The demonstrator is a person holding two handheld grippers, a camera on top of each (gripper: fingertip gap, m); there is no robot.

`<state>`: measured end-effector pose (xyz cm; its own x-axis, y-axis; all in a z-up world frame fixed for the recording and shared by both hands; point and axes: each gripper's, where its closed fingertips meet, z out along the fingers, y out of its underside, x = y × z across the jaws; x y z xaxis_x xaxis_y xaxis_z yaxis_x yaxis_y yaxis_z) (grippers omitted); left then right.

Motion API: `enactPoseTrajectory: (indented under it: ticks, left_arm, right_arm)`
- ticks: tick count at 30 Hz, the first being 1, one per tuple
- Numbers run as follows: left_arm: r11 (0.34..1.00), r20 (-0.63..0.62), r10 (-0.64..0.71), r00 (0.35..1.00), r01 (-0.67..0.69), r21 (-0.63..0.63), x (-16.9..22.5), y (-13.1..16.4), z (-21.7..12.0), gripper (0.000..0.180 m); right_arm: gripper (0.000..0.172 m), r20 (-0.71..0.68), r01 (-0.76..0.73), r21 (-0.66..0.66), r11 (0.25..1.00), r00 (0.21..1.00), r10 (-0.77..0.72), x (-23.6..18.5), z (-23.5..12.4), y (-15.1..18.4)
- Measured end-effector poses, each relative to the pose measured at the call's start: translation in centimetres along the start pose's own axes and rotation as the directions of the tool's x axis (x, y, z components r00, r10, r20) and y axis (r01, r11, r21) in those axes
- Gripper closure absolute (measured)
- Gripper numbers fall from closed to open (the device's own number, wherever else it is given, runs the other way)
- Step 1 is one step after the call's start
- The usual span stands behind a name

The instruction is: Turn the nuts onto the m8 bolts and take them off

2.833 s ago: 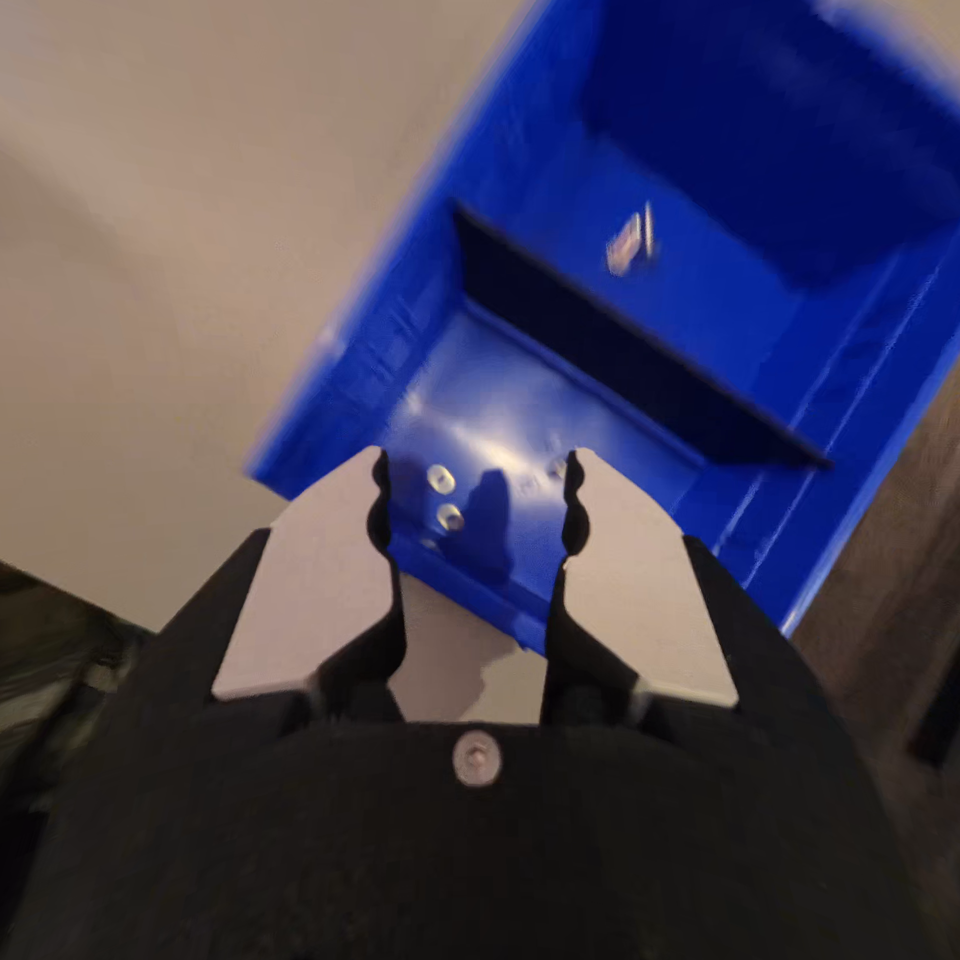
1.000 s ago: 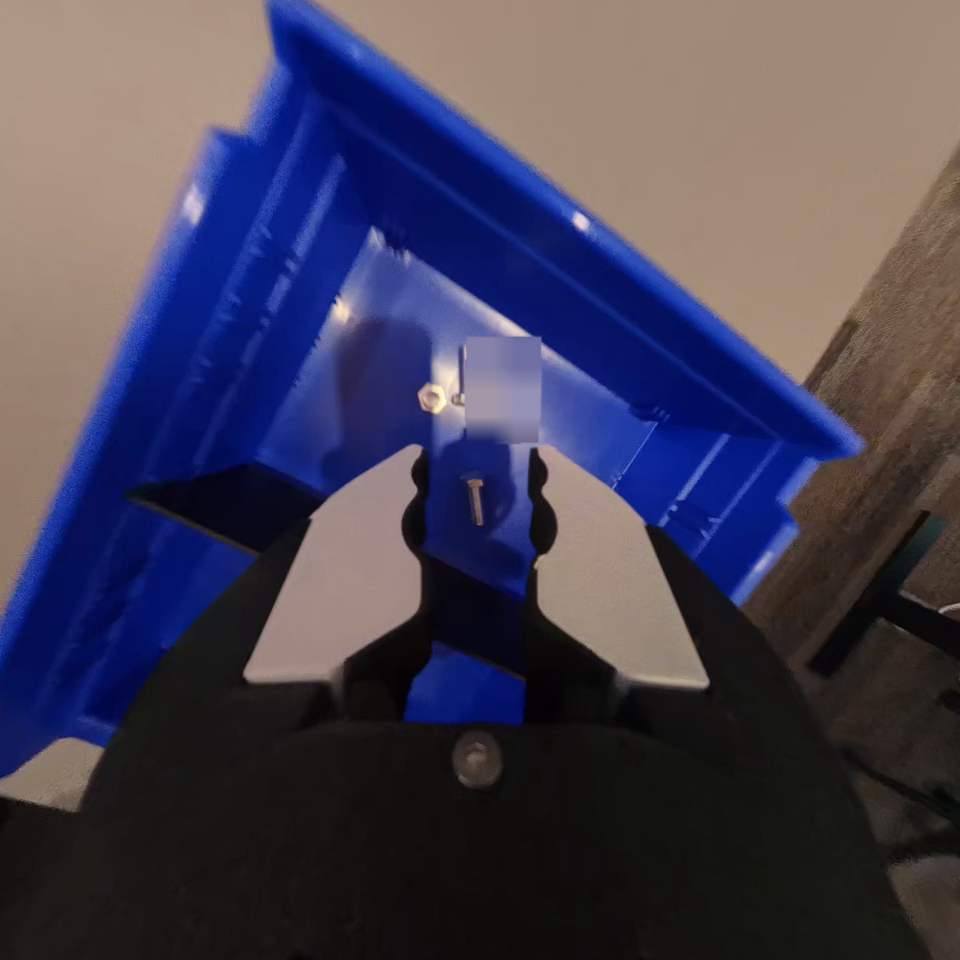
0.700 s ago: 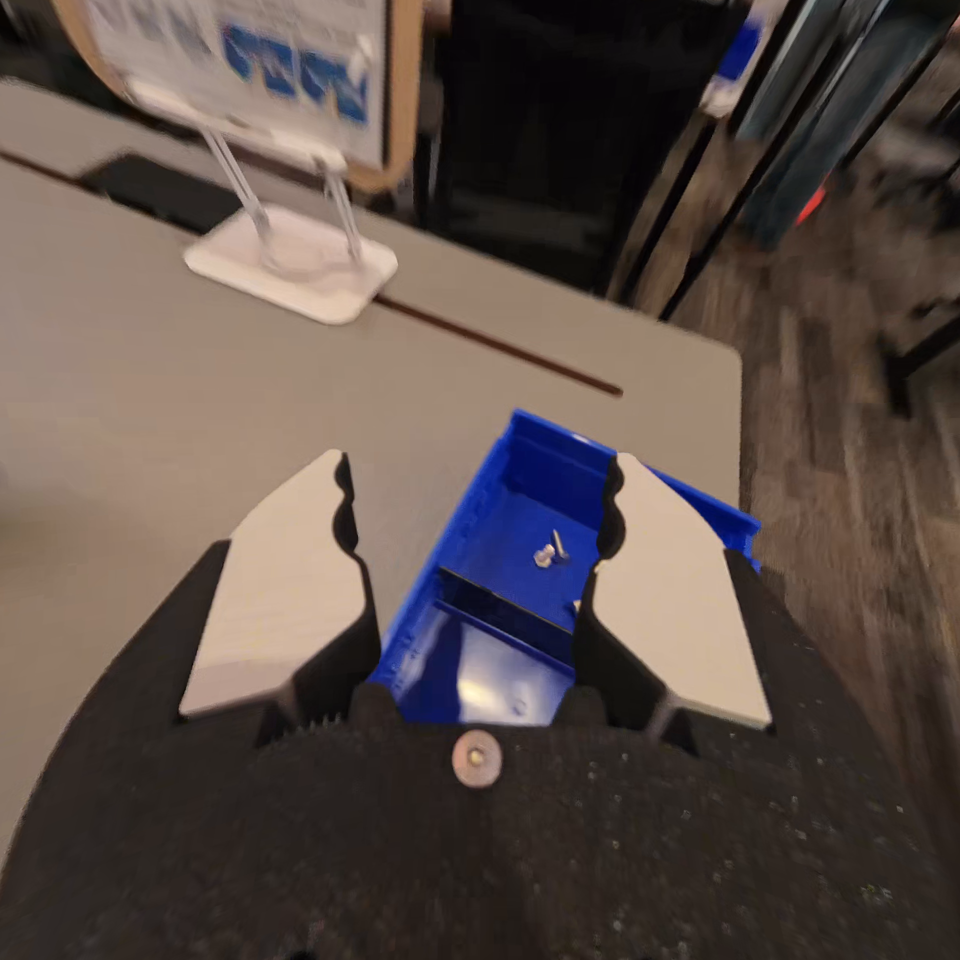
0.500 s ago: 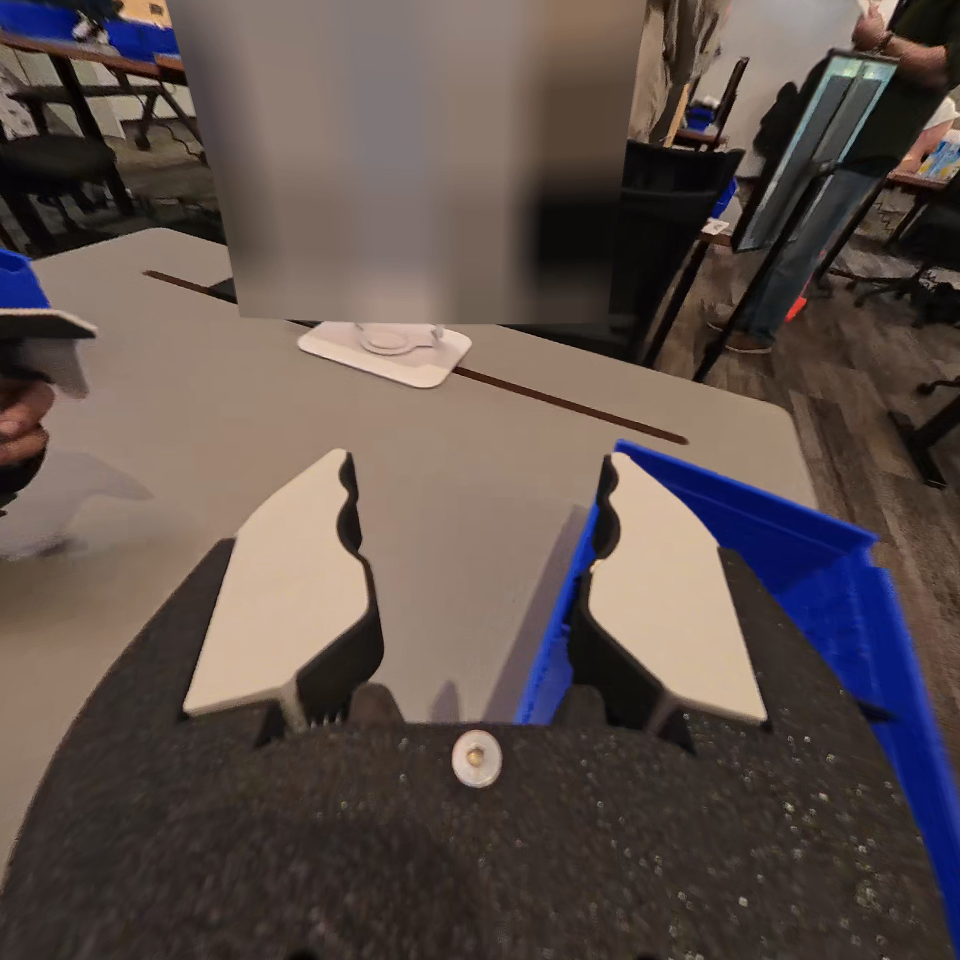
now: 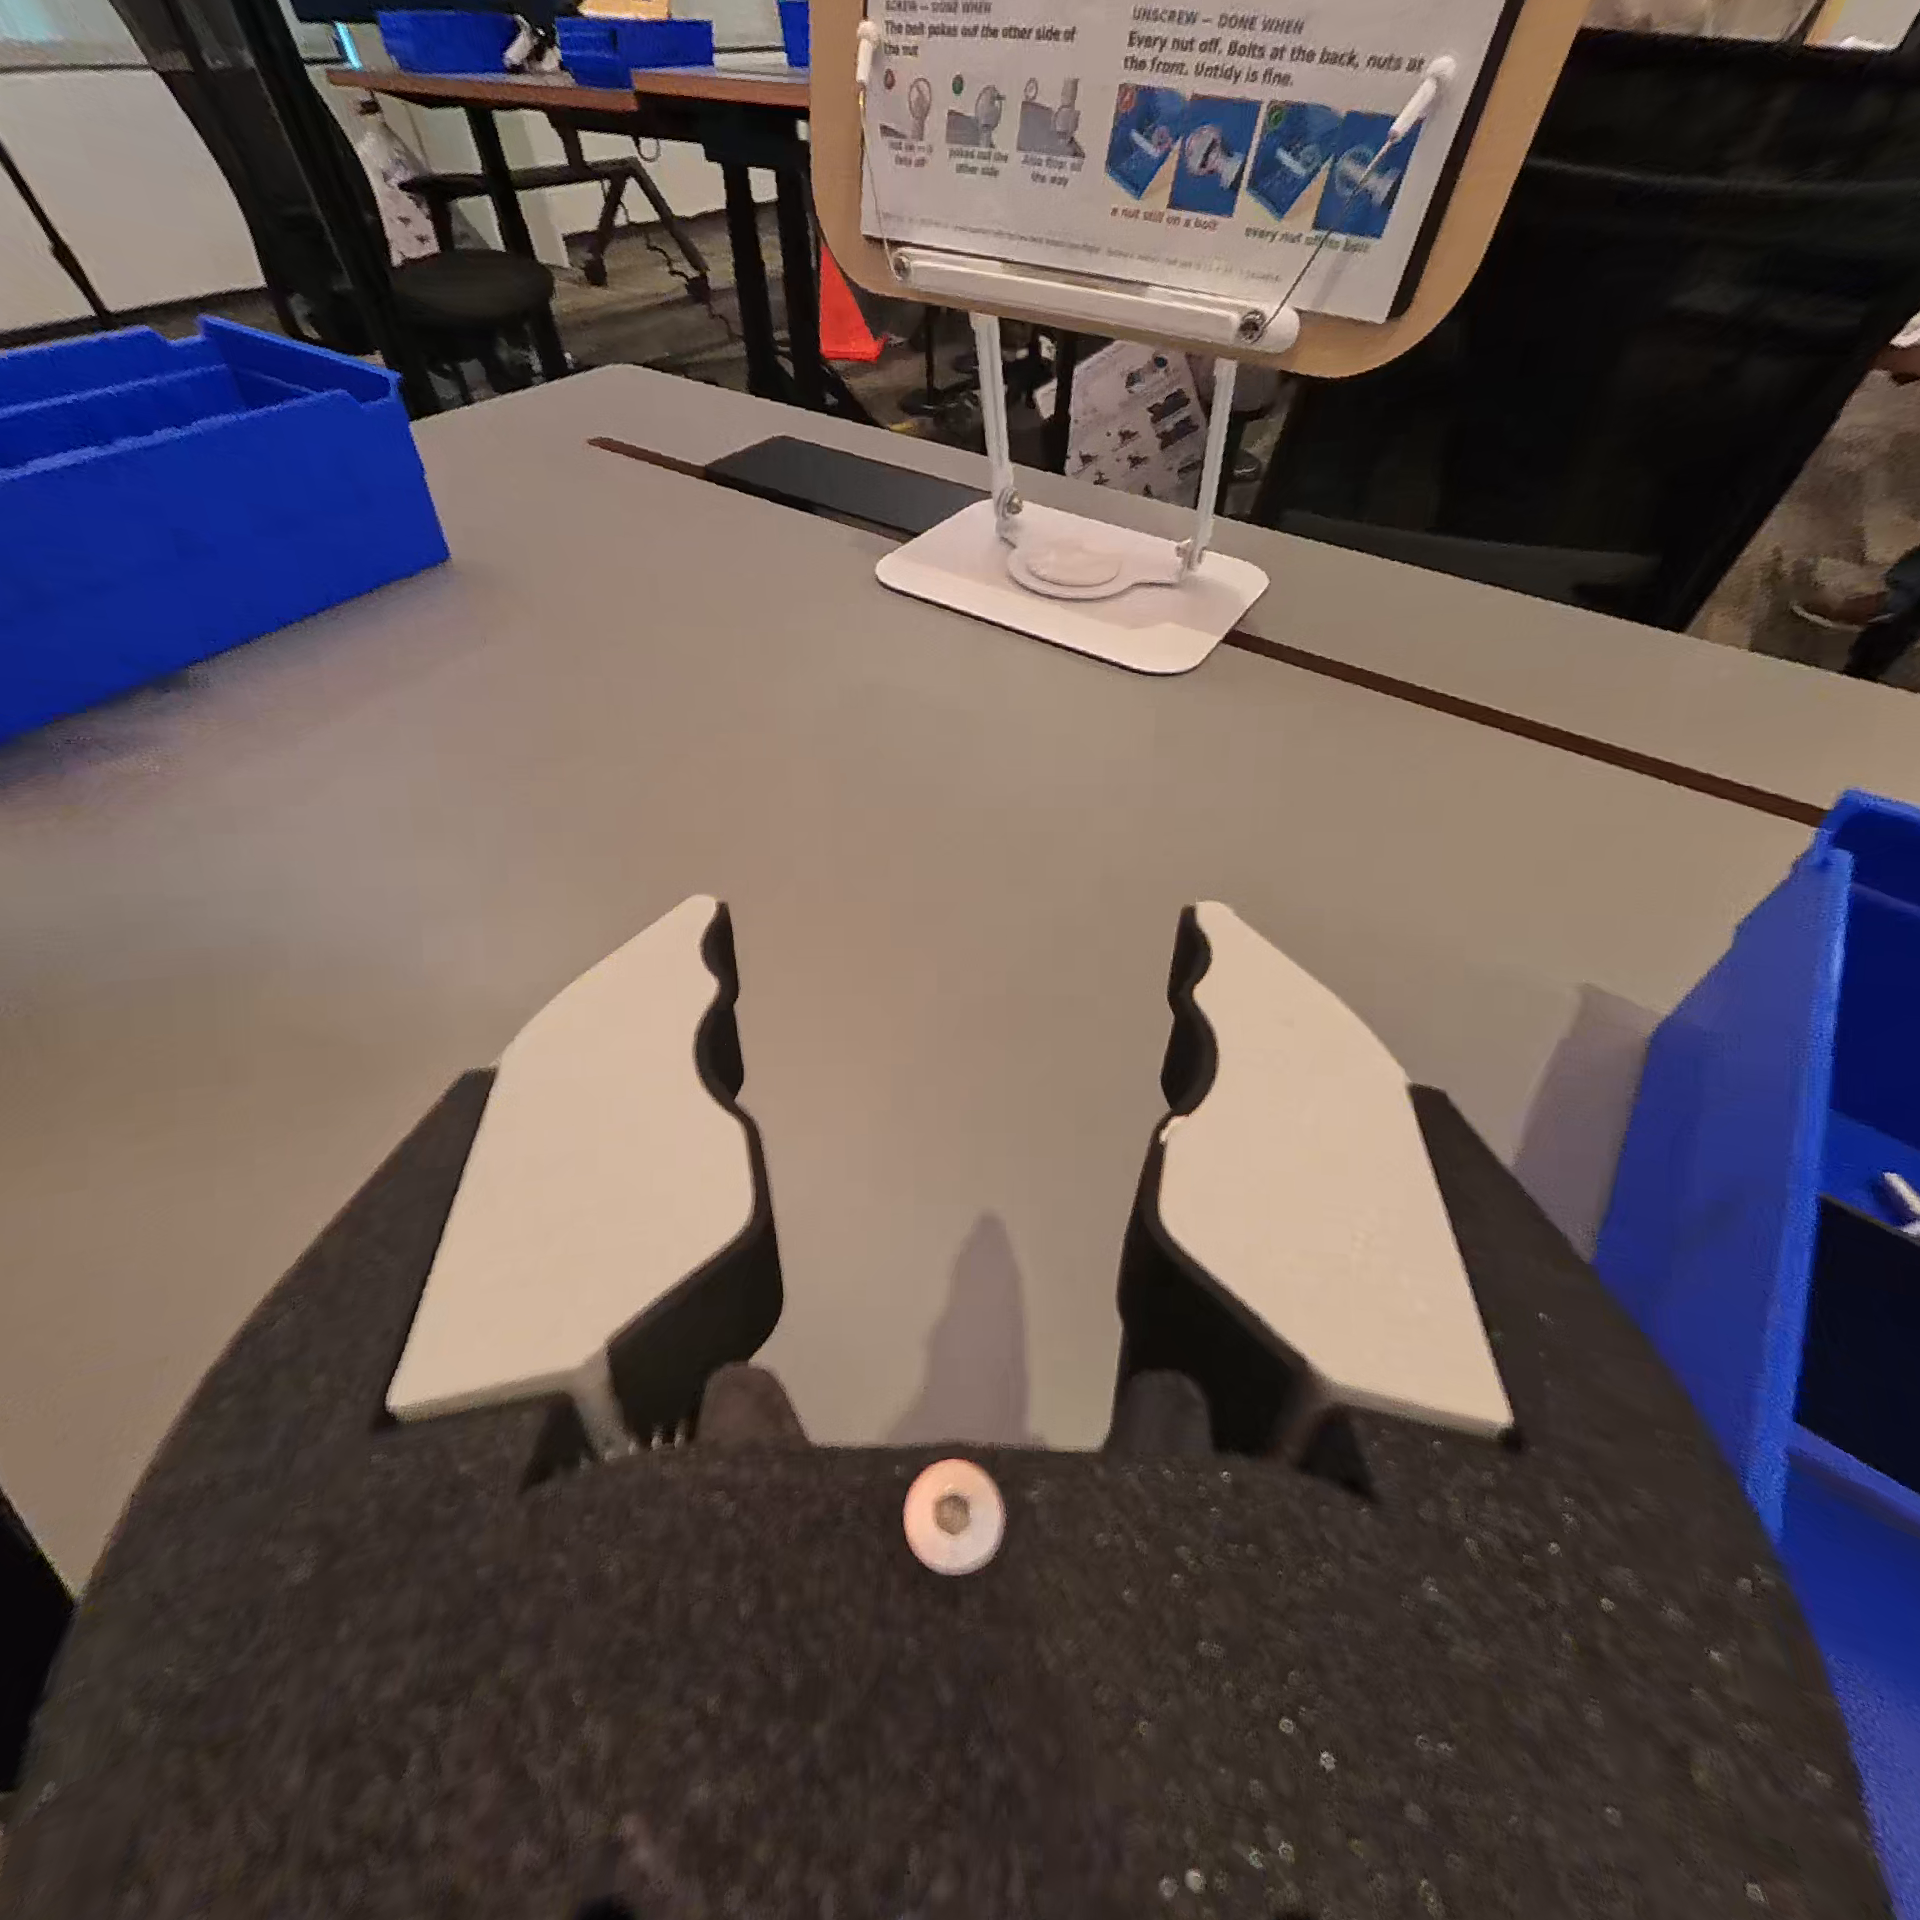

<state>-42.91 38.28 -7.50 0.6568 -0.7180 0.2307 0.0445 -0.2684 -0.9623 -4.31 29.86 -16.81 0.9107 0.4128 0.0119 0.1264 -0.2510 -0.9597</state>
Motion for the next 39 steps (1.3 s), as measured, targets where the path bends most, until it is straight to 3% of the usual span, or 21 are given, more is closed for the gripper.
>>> enactPoseTrajectory:
  ticks: [4,9,13,17,24,29,36,39]
  left_arm:
    - [0.989,0.346,-0.020,0.938,0.070,-0.134,-10.6,-0.4,-6.8,0.132]
    - [0.902,0.525,-0.133,0.841,0.322,-0.287,-18.5,5.7,-9.4,0.130]
    - [0.814,0.610,-0.126,0.782,0.433,-0.388,-20.8,10.6,-9.0,0.136]
    - [0.751,0.679,-0.084,0.729,0.494,-0.437,-22.5,13.1,-8.5,0.137]
    - [0.619,0.752,-0.057,0.656,0.614,-0.489,-24.2,15.3,-8.0,0.142]
    - [0.520,0.784,-0.124,0.608,0.713,-0.470,-24.5,16.6,-7.9,0.142]
    - [0.449,0.812,-0.175,0.557,0.779,-0.437,-24.7,18.1,-7.6,0.139]
    - [0.464,0.817,-0.162,0.554,0.773,-0.432,-25.1,18.2,-7.3,0.140]
  right_arm:
    - [0.094,0.025,-0.012,0.004,1.000,1.000,0.012,0.0,0.4,0.2]
    - [0.096,0.070,-0.021,-0.010,1.000,0.997,0.022,-0.3,0.9,0.8]
    - [0.099,0.083,-0.017,-0.027,0.999,0.996,0.019,-0.2,0.7,1.0]
    - [0.100,0.076,-0.015,-0.029,0.999,0.997,0.017,0.3,0.3,1.2]
    - [0.101,0.093,-0.029,-0.027,0.999,0.995,0.031,0.7,0.0,1.3]
    - [0.102,0.111,-0.024,-0.024,0.999,0.994,0.026,0.6,-0.2,1.2]
    - [0.102,0.135,-0.026,-0.019,0.999,0.990,0.029,0.6,0.0,1.1]
    - [0.102,0.146,-0.027,-0.015,1.000,0.989,0.029,0.5,0.1,1.0]
